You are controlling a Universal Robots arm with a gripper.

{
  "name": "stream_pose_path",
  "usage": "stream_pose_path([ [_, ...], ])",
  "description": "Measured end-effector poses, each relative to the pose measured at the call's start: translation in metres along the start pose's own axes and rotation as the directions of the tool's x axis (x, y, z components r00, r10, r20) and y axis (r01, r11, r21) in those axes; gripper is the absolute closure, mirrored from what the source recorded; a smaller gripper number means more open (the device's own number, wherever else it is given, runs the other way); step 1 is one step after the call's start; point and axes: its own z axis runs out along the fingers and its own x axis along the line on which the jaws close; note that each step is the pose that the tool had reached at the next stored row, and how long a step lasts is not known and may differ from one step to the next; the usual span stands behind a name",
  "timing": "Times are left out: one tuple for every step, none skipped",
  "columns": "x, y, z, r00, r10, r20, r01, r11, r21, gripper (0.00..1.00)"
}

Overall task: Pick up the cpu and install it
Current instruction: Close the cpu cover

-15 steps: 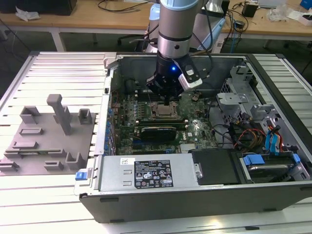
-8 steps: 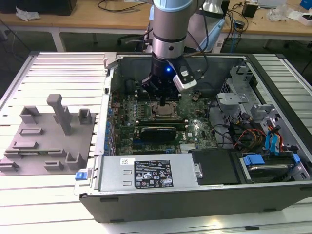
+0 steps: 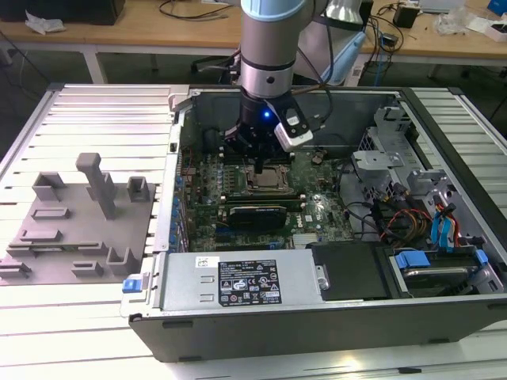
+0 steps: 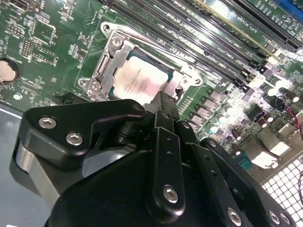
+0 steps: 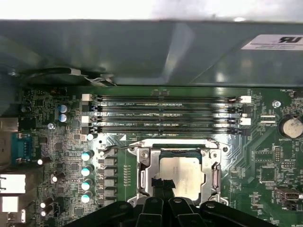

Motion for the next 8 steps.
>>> stream_pose_path([
  [0.0002,-0.0003,0.0009,1.0000,0.000,-0.0001,0.000,1.0000,0.0001,0.89],
  [0.0004,-0.0006,0.0027,1.0000,0.000,-0.0001,0.000,1.0000,0.0001,0.89],
  [0.0007,-0.0008,0.0049,1.0000,0.000,-0.0001,0.000,1.0000,0.0001,0.89],
  [0.0013,-0.0008,0.0058,1.0000,0.000,-0.0001,0.000,1.0000,0.0002,0.89],
  [0.0022,-0.0008,0.0068,1.0000,0.000,-0.0001,0.000,1.0000,0.0001,0.89],
  [0.0037,-0.0008,0.0078,1.0000,0.000,-0.0001,0.000,1.0000,0.0001,0.89],
  [0.0050,-0.0008,0.0086,1.0000,0.000,-0.0001,0.000,1.0000,0.0001,0.89],
  [0.0081,-0.0008,0.0109,1.0000,0.000,-0.0001,0.000,1.0000,0.0001,0.89],
])
